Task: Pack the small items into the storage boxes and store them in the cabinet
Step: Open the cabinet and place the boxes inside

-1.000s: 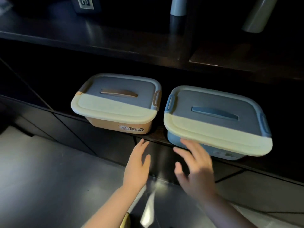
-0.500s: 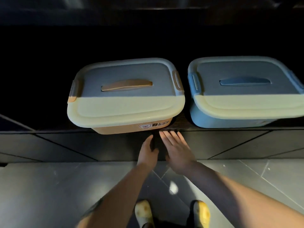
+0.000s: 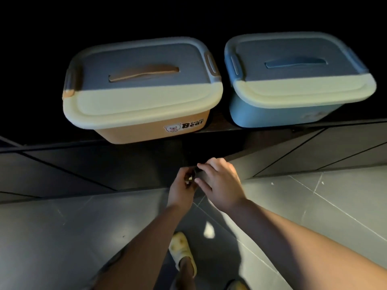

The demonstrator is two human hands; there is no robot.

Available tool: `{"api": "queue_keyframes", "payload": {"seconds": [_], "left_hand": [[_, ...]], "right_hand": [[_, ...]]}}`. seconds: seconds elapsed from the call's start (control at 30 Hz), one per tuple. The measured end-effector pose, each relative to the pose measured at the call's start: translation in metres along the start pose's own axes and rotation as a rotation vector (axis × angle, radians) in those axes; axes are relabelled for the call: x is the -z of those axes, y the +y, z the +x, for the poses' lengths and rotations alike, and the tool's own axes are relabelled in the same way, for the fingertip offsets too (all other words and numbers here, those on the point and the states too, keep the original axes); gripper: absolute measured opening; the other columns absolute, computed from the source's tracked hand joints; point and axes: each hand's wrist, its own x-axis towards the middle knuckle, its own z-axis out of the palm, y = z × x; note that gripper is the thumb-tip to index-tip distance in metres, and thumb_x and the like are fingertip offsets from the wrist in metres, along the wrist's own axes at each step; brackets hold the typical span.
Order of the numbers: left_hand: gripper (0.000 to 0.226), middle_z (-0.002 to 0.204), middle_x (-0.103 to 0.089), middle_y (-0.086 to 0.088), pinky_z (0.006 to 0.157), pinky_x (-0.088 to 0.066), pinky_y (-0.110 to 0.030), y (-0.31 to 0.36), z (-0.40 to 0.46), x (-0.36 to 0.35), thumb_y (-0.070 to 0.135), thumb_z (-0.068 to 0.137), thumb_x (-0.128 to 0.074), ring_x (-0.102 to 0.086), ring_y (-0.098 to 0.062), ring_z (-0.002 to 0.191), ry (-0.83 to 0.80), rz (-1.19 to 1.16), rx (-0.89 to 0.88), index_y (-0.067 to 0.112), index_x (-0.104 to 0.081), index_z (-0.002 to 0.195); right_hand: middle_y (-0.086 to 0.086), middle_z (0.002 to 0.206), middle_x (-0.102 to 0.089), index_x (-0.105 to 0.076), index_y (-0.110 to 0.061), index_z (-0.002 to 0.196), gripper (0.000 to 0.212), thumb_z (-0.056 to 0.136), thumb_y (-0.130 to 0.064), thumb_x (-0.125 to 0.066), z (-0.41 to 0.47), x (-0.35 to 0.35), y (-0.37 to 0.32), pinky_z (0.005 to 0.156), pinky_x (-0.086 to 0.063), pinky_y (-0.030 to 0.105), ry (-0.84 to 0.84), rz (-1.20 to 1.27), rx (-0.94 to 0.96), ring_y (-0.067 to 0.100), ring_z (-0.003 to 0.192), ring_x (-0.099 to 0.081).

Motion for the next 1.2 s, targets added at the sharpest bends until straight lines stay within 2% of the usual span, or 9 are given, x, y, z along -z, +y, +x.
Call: {"api": "queue_keyframes", "payload": {"seconds": [0.1, 0.23, 0.37, 0.47, 0.6, 0.7, 0.83, 1.07, 1.2], "left_hand": [[0.039, 0.081, -0.063, 0.023, 0.061, -0.043, -0.006, -0.005, -0.042, -0.017, 0.015, 0.085, -0.063, -0.059, 0.008, 0.075, -0.010, 0.111, -0.030, 0.052, -0.050, 0.086], [0.021, 0.086, -0.062, 0.020, 0.073, -0.053, -0.028, -0.014, -0.107, -0.055, 0.021, 0.086, -0.063, -0.061, -0.003, 0.084, -0.024, 0.123, 0.016, 0.040, -0.053, 0.089], [0.016, 0.090, -0.064, 0.019, 0.067, -0.046, -0.016, -0.020, -0.157, -0.103, 0.026, 0.087, -0.063, -0.062, -0.004, 0.085, -0.077, 0.178, 0.036, 0.037, -0.057, 0.098], [0.017, 0.095, -0.069, 0.014, 0.071, -0.043, -0.008, -0.018, -0.185, -0.141, 0.027, 0.088, -0.062, -0.063, -0.002, 0.089, -0.185, 0.197, 0.016, 0.033, -0.062, 0.104], [0.024, 0.094, -0.065, 0.021, 0.069, -0.041, -0.003, -0.004, -0.210, -0.191, 0.028, 0.089, -0.061, -0.059, 0.013, 0.084, -0.328, 0.151, -0.006, 0.039, -0.061, 0.110], [0.040, 0.106, -0.063, 0.014, 0.069, -0.042, -0.008, 0.008, -0.216, -0.237, 0.033, 0.084, -0.067, -0.058, 0.010, 0.082, -0.410, 0.090, 0.072, 0.030, -0.059, 0.123], [0.073, 0.126, -0.056, 0.003, 0.083, -0.037, -0.018, 0.030, -0.211, -0.294, 0.047, 0.076, -0.065, -0.055, -0.012, 0.110, -0.558, 0.283, 0.031, 0.027, -0.039, 0.141], [0.064, 0.140, -0.047, -0.013, 0.099, -0.034, -0.018, 0.053, -0.209, -0.334, 0.025, 0.090, -0.061, -0.045, -0.015, 0.128, -0.776, 0.296, -0.035, 0.014, -0.031, 0.145], [0.054, 0.136, -0.051, -0.010, 0.102, -0.039, -0.027, 0.061, -0.203, -0.305, 0.028, 0.090, -0.059, -0.054, -0.017, 0.119, -0.772, 0.342, -0.043, 0.019, -0.040, 0.141]], "right_hand": [[0.000, 0.098, -0.059, -0.071, -0.015, 0.106, 0.035, 0.087, -0.043, -0.062, -0.036, 0.013, 0.012, 0.078, -0.042, 0.035, -0.039, 0.051, 0.020, 0.023, 0.093, -0.054], [-0.005, 0.094, -0.058, -0.075, -0.021, 0.089, 0.022, 0.077, -0.040, -0.074, -0.099, 0.028, 0.028, 0.082, -0.033, 0.031, -0.037, 0.156, -0.041, 0.019, 0.097, -0.051], [-0.005, 0.094, -0.060, -0.075, -0.022, 0.082, 0.016, 0.069, -0.030, -0.081, -0.165, 0.045, 0.051, 0.084, -0.026, 0.025, -0.026, 0.217, -0.100, 0.018, 0.099, -0.054], [-0.005, 0.115, -0.062, -0.073, -0.026, 0.097, 0.027, 0.071, -0.034, -0.079, -0.204, 0.065, 0.077, 0.095, -0.025, 0.024, -0.126, 0.112, -0.111, 0.019, 0.117, -0.051], [-0.015, 0.155, -0.026, -0.056, -0.037, 0.129, 0.047, 0.084, -0.044, -0.066, -0.262, 0.085, 0.115, 0.113, -0.026, 0.034, -0.187, 0.142, -0.347, 0.011, 0.140, -0.028], [-0.020, 0.156, -0.019, -0.050, -0.036, 0.135, 0.045, 0.091, -0.039, -0.058, -0.294, 0.100, 0.134, 0.105, -0.038, 0.032, -0.189, 0.221, -0.468, 0.008, 0.135, -0.038], [-0.011, 0.154, -0.031, -0.051, -0.025, 0.137, 0.049, 0.091, -0.010, -0.056, -0.315, 0.119, 0.162, 0.107, -0.036, 0.027, -0.085, 0.243, -0.590, 0.014, 0.133, -0.043], [-0.008, 0.151, -0.036, -0.050, -0.022, 0.138, 0.056, 0.088, 0.004, -0.053, -0.326, 0.146, 0.206, 0.106, -0.036, 0.027, -0.080, 0.148, -0.645, 0.018, 0.133, -0.043], [-0.010, 0.152, -0.034, -0.051, -0.027, 0.136, 0.046, 0.092, -0.011, -0.052, -0.321, 0.139, 0.204, 0.099, -0.039, 0.028, -0.022, 0.106, -0.796, 0.018, 0.126, -0.049]]}}
